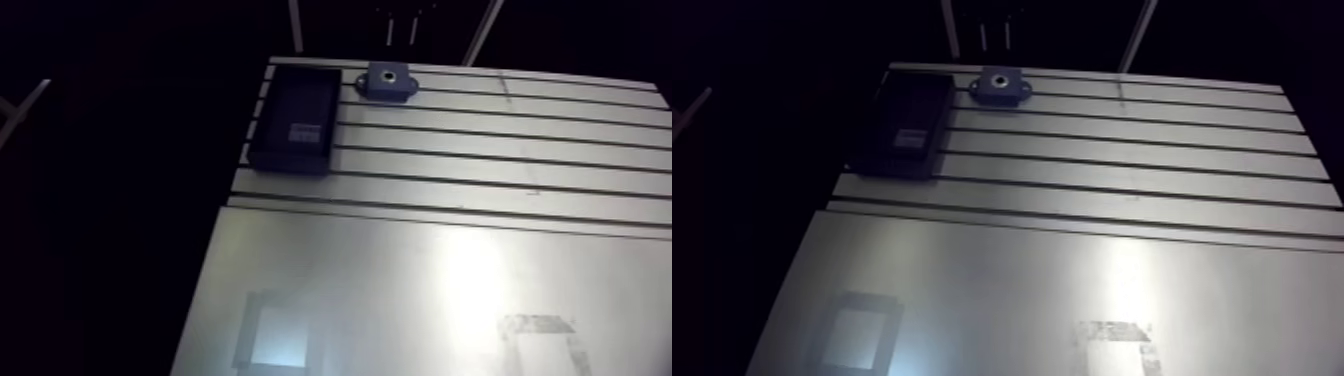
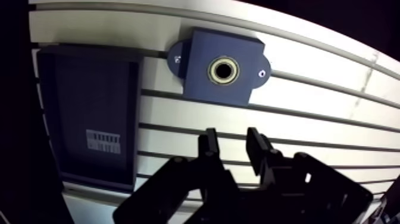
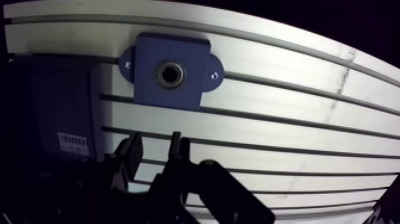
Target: Pick up the bearing and press it into the housing until flush.
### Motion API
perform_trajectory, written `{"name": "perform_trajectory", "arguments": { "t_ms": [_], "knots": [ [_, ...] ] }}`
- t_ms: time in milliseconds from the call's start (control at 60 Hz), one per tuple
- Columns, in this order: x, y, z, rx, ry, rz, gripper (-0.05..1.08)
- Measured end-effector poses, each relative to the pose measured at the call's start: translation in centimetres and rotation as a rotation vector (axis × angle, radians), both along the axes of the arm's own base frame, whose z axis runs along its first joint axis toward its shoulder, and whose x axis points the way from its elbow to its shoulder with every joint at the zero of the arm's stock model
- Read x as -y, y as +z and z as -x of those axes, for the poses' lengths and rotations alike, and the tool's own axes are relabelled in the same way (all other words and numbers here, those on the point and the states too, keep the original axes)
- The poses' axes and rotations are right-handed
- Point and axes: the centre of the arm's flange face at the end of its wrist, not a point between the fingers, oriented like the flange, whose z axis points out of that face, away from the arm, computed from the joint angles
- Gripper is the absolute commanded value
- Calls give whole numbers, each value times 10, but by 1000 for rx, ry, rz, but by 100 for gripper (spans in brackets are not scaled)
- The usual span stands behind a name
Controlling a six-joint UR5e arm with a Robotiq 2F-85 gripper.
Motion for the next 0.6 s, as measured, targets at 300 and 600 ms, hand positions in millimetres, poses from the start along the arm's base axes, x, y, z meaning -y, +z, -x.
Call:
{"name": "perform_trajectory", "arguments": {
  "t_ms": [300,600],
  "knots": [
    [-2,55,-16,-42,-7,1,1],
    [-6,111,-36,-86,-17,3,1]
  ]
}}
